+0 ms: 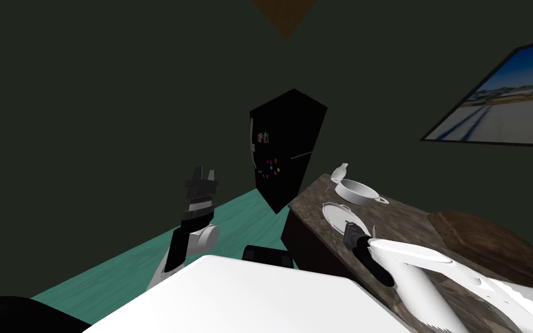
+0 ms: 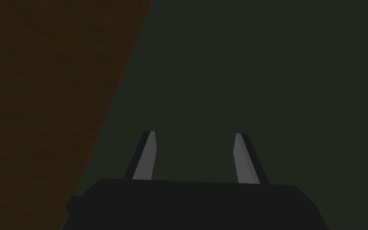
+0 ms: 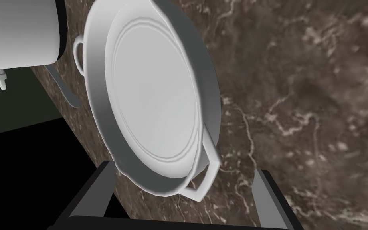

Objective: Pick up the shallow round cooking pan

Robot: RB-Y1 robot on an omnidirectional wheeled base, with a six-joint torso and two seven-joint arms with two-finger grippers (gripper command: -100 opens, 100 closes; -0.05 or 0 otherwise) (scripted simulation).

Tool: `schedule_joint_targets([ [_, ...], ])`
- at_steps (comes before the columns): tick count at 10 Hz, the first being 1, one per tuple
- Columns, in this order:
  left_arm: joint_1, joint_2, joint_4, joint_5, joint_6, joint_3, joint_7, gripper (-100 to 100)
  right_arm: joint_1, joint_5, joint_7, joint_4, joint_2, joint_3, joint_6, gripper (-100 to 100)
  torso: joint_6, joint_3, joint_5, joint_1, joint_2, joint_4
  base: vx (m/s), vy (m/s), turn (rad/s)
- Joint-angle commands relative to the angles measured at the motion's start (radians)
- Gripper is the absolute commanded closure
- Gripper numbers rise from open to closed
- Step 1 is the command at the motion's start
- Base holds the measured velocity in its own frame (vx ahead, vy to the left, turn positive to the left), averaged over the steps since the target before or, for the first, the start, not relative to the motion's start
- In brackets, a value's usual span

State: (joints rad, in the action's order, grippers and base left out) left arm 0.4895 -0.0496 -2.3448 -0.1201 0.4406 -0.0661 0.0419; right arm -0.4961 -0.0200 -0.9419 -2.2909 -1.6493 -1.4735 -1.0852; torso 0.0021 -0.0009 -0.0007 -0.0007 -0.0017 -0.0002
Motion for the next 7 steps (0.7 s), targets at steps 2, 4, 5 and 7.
schedule_joint_targets([
  [2,0.0,0.0,0.0,0.0,0.0,0.0,0.0,0,0.017,-0.007,0.003,0.047,0.029,0.012,0.014,-100,0.0,0.0,0.0,0.0,0.0,0.0,0.009,-0.011,0.038],
  [4,0.0,0.0,0.0,0.0,0.0,0.0,0.0,0,0.028,-0.011,0.005,0.079,0.049,0.02,0.023,-100,0.0,0.0,0.0,-0.001,-0.001,0.0,0.01,-0.015,0.026],
  [5,0.0,0.0,0.0,0.0,0.0,0.0,0.0,0,0.025,-0.011,0.005,0.069,0.042,0.017,0.021,-100,0.0,0.0,0.0,-0.001,0.0,0.0,0.003,-0.006,0.007],
  [7,0.0,0.0,0.0,0.0,0.0,0.0,0.0,0,0.026,-0.011,0.005,0.071,0.043,0.017,0.023,100,0.0,0.0,0.0,0.0,0.0,0.0,0.0,0.0,0.0],
])
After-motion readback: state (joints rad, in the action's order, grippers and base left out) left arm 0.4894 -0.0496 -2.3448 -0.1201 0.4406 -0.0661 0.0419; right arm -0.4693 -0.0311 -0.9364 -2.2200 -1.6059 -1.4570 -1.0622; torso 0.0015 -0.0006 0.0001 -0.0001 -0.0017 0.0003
